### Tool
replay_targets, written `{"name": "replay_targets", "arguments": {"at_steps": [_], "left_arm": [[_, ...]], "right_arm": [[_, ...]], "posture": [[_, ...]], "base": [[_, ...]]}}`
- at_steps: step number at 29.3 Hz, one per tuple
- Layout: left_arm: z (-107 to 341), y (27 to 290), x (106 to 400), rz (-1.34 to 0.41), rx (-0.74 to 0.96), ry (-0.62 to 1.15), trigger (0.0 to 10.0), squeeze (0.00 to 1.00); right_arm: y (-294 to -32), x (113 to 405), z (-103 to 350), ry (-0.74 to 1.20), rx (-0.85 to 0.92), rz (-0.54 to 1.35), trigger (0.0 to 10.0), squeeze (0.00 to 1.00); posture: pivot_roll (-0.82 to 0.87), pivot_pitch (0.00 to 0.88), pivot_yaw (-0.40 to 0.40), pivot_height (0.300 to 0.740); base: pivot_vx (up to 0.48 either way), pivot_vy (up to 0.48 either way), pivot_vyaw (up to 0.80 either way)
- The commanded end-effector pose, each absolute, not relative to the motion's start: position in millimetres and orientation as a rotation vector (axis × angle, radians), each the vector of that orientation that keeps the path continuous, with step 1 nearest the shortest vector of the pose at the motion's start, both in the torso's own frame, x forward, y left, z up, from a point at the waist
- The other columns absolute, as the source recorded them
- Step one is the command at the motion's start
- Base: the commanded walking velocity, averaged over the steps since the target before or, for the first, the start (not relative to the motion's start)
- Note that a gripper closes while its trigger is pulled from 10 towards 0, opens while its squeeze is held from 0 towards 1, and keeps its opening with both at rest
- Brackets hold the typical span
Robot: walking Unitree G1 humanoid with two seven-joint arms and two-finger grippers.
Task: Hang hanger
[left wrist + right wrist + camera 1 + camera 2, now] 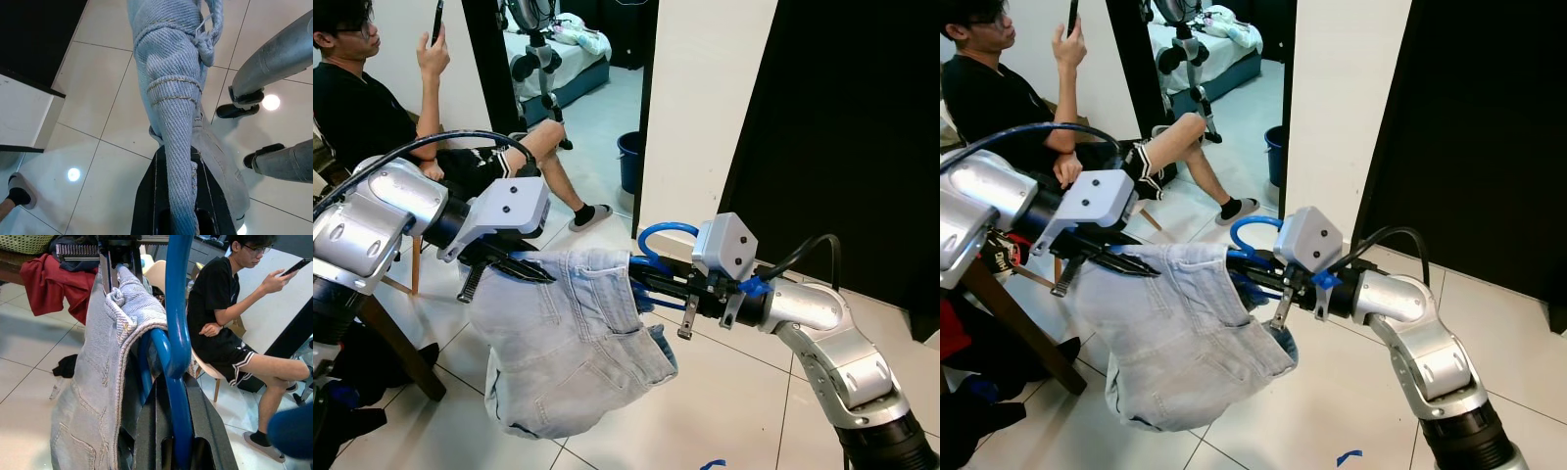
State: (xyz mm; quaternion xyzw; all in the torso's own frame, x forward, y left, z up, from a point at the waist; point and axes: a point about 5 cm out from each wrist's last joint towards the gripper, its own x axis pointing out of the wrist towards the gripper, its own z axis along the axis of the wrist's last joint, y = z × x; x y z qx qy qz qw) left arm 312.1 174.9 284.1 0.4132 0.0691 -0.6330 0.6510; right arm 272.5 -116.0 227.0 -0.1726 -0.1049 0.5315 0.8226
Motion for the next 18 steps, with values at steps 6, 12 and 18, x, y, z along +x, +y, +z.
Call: {"name": "replay_targets", "arguments": {"at_steps": [6, 12, 18], "left_arm": [[279.7, 171.5, 313.0, -1.445, 0.879, 0.131, 0.0, 0.0], [300.8, 183.5, 323.1, -1.332, 0.888, 0.067, 0.0, 0.0], [325.5, 206.9, 329.6, -1.189, 0.9, 0.021, 0.0, 0.0]], "right_arm": [[-103.0, 264.0, 241.2, -0.309, -0.319, 1.18, 10.0, 0.85], [-113.1, 272.5, 236.9, -0.267, -0.288, 1.109, 10.0, 1.0], [-147.5, 281.6, 232.7, -0.225, -0.303, 0.981, 10.0, 1.0]], "posture": [[0.06, 0.006, 0.036, 0.74], [0.06, 0.003, 0.037, 0.74], [0.05, 0.005, 0.038, 0.74]], "base": [[0.0, 0.0, 0.0], [0.0, 0.0, 0.0], [0.0, 0.0, 0.0]]}}
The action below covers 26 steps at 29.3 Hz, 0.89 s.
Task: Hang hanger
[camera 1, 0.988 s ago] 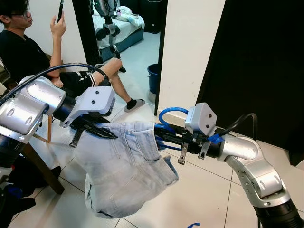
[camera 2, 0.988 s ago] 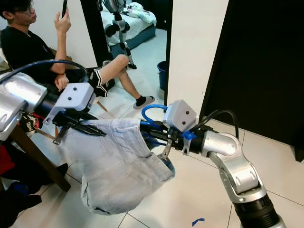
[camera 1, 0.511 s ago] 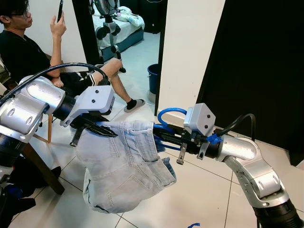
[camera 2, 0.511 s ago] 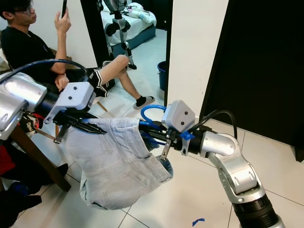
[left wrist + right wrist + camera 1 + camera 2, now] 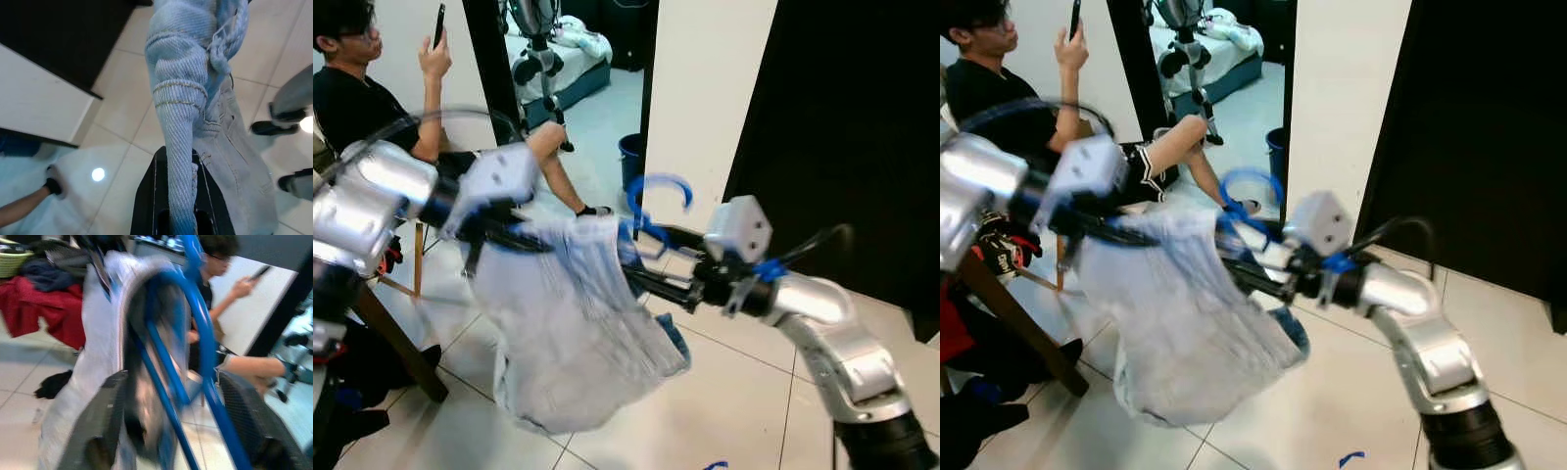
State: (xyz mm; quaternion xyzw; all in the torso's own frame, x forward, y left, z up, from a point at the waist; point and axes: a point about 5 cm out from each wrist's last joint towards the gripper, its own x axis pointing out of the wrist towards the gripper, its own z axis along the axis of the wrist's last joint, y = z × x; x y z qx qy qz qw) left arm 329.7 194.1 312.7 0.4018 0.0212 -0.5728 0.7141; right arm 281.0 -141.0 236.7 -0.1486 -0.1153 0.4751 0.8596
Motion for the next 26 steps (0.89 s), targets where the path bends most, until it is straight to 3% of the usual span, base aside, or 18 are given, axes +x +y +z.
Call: {"name": "replay_targets", "arguments": {"at_steps": [1, 14, 17, 23, 24, 26], "left_arm": [[329.1, 213.7, 329.1, -1.161, 0.904, 0.021, 0.0, 0.0], [351.9, 236.9, 322.5, -1.087, 0.888, -0.042, 0.0, 0.0], [368.0, 235.6, 319.1, -1.097, 0.846, -0.141, 0.0, 0.0], [372.8, 233.6, 317.5, -1.108, 0.827, -0.177, 0.0, 0.0], [383.7, 228.4, 315.0, -1.112, 0.781, -0.269, 0.0, 0.0], [393.9, 224.7, 313.2, -1.106, 0.73, -0.356, 0.0, 0.0]], "right_arm": [[-161.1, 282.0, 231.6, -0.21, -0.313, 0.941, 10.0, 1.0], [-226.4, 285.1, 232.9, -0.193, -0.288, 0.614, 10.0, 1.0], [-211.8, 275.5, 217.7, -0.156, -0.253, 0.721, 10.0, 1.0], [-202.4, 270.3, 210.2, -0.133, -0.239, 0.788, 10.0, 1.0], [-191.6, 268.8, 197.4, -0.104, -0.188, 0.826, 10.0, 0.0], [-186.5, 270.5, 188.7, -0.092, -0.127, 0.821, 10.0, 0.0]], "posture": [[0.05, 0.006, 0.035, 0.74], [0.05, 0.012, 0.036, 0.74], [0.05, 0.014, 0.036, 0.74], [0.05, 0.014, 0.036, 0.74], [0.05, 0.016, 0.032, 0.74], [0.05, 0.017, 0.031, 0.74]], "base": [[0.0, 0.0, 0.0], [0.0, 0.0, 0.0], [0.0, 0.0, 0.0], [0.0, 0.0, 0.0], [0.0, 0.0, 0.0], [0.0, 0.0, 0.0]]}}
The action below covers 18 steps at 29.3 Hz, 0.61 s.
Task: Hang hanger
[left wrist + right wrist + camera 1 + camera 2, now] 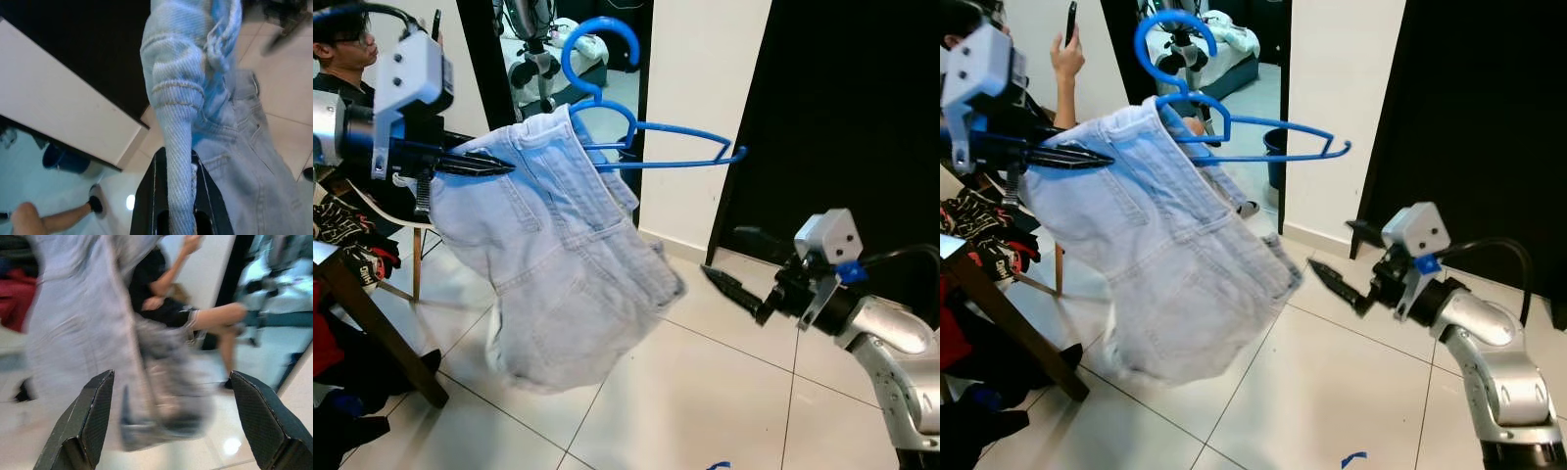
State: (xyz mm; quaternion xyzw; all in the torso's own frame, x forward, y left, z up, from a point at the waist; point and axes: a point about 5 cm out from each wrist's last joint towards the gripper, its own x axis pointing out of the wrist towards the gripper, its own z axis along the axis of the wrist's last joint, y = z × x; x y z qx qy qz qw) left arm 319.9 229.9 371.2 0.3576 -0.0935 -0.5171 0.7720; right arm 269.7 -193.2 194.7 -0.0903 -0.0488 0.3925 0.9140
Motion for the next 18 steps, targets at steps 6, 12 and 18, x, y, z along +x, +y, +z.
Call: {"name": "replay_targets", "arguments": {"at_steps": [6, 12, 18], "left_arm": [[408.5, 216.7, 307.7, -1.087, 0.591, -0.54, 0.0, 0.0], [418.7, 216.5, 305.2, -1.07, 0.507, -0.634, 0.0, 0.0], [424.7, 215.2, 301.5, -1.081, 0.462, -0.684, 3.8, 0.0]], "right_arm": [[-177.7, 275.5, 188.5, -0.197, 0.157, 0.773, 10.0, 0.0], [-184.4, 278.5, 195.9, -0.294, 0.299, 0.697, 10.0, 0.0], [-193.4, 281.3, 206.6, -0.406, 0.469, 0.631, 10.0, 0.0]], "posture": [[0.04, 0.018, 0.026, 0.74], [0.04, 0.018, 0.027, 0.74], [0.04, 0.017, 0.027, 0.74]], "base": [[0.0, 0.0, 0.0], [0.0, 0.0, 0.0], [0.0, 0.0, 0.0]]}}
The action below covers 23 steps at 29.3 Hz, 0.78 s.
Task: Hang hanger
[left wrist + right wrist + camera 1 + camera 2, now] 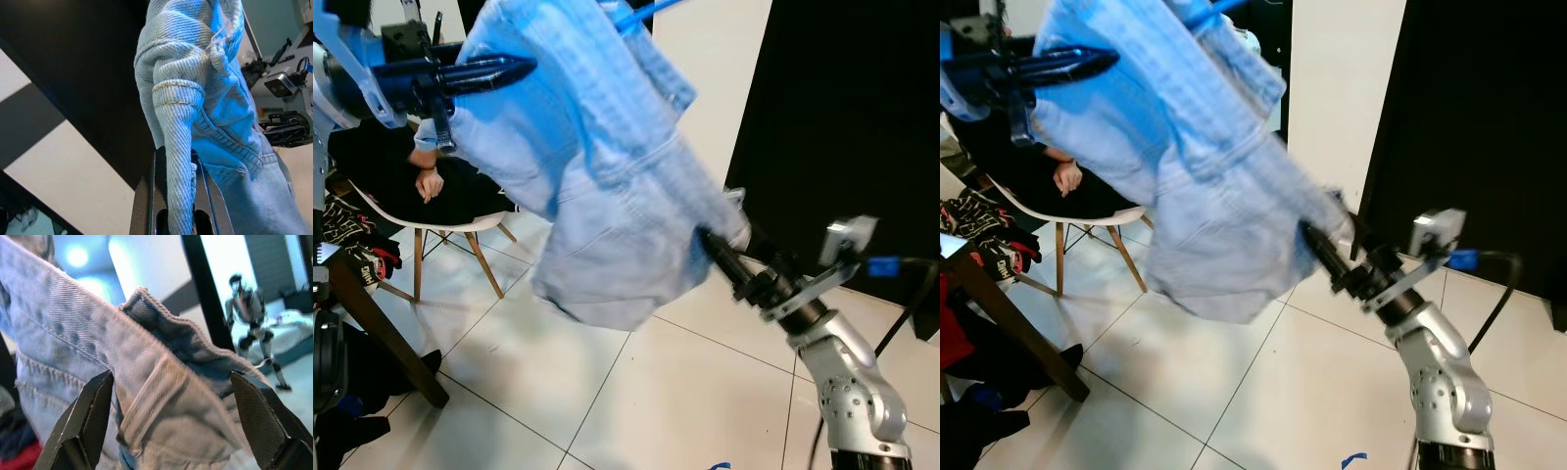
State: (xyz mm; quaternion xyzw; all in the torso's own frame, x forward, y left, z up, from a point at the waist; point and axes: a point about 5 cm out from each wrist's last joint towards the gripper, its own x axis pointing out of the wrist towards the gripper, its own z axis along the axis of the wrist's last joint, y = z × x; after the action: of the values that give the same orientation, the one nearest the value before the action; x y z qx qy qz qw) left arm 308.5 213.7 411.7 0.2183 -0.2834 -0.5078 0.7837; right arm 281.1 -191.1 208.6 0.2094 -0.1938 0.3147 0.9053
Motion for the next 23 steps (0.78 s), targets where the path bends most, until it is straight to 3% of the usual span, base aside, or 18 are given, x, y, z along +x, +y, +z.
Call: {"name": "replay_targets", "arguments": {"at_steps": [1, 2, 3, 4, 5, 6, 7, 10, 11, 23], "left_arm": [[424.7, 215.2, 301.5, -1.081, 0.462, -0.684, 3.8, 0.0], [424.7, 215.2, 301.5, -1.081, 0.462, -0.684, 3.8, 0.0], [424.8, 215.3, 301.6, -1.077, 0.457, -0.685, 5.2, 0.0], [424.8, 215.3, 301.6, -1.077, 0.457, -0.685, 5.2, 0.0], [424.6, 215.5, 301.9, -1.072, 0.454, -0.685, 6.4, 0.0], [424.6, 215.5, 301.9, -1.072, 0.454, -0.685, 6.4, 0.0], [424.8, 215.6, 301.9, -1.065, 0.45, -0.685, 6.9, 0.0], [424.8, 215.6, 301.9, -1.065, 0.45, -0.685, 6.9, 0.0], [425.5, 215.8, 301.8, -1.059, 0.448, -0.687, 6.9, 0.0], [423.4, 226.3, 304.1, -1.006, 0.455, -0.651, 7.0, 0.0]], "right_arm": [[-193.4, 281.3, 206.6, -0.406, 0.469, 0.631, 10.0, 0.0], [-193.4, 281.3, 206.6, -0.406, 0.469, 0.631, 10.0, 0.0], [-192.9, 281.3, 207.3, -0.415, 0.485, 0.631, 10.0, 0.0], [-192.9, 281.3, 207.3, -0.415, 0.485, 0.631, 10.0, 0.0], [-191.5, 281.1, 207.4, -0.42, 0.49, 0.637, 10.0, 0.0], [-191.5, 281.1, 207.4, -0.42, 0.49, 0.637, 10.0, 0.0], [-190.2, 281.1, 207.5, -0.425, 0.494, 0.643, 4.7, 0.0], [-190.2, 281.1, 207.5, -0.425, 0.494, 0.643, 4.7, 0.0], [-189.7, 281.3, 207.6, -0.428, 0.496, 0.645, 0.0, 0.0], [-197.0, 284.0, 209.5, -0.42, 0.458, 0.601, 0.0, 0.0]], "posture": [[0.04, 0.017, 0.027, 0.74], [0.04, 0.017, 0.027, 0.74], [0.04, 0.015, 0.024, 0.74], [0.04, 0.015, 0.024, 0.74], [0.04, 0.014, 0.025, 0.74], [0.04, 0.014, 0.025, 0.74], [0.04, 0.012, 0.023, 0.74], [0.04, 0.012, 0.023, 0.74], [0.05, 0.01, 0.023, 0.74], [0.04, 0.013, 0.024, 0.74]], "base": [[0.0, 0.0, 0.0], [0.0, 0.0, 0.0], [0.0, 0.0, 0.0], [0.0, 0.0, 0.0], [0.0, 0.0, 0.0], [0.0, 0.0, 0.0], [0.0, 0.0, 0.0], [0.0, 0.0, 0.0], [0.0, 0.0, 0.0], [0.0, 0.0, 0.0]]}}
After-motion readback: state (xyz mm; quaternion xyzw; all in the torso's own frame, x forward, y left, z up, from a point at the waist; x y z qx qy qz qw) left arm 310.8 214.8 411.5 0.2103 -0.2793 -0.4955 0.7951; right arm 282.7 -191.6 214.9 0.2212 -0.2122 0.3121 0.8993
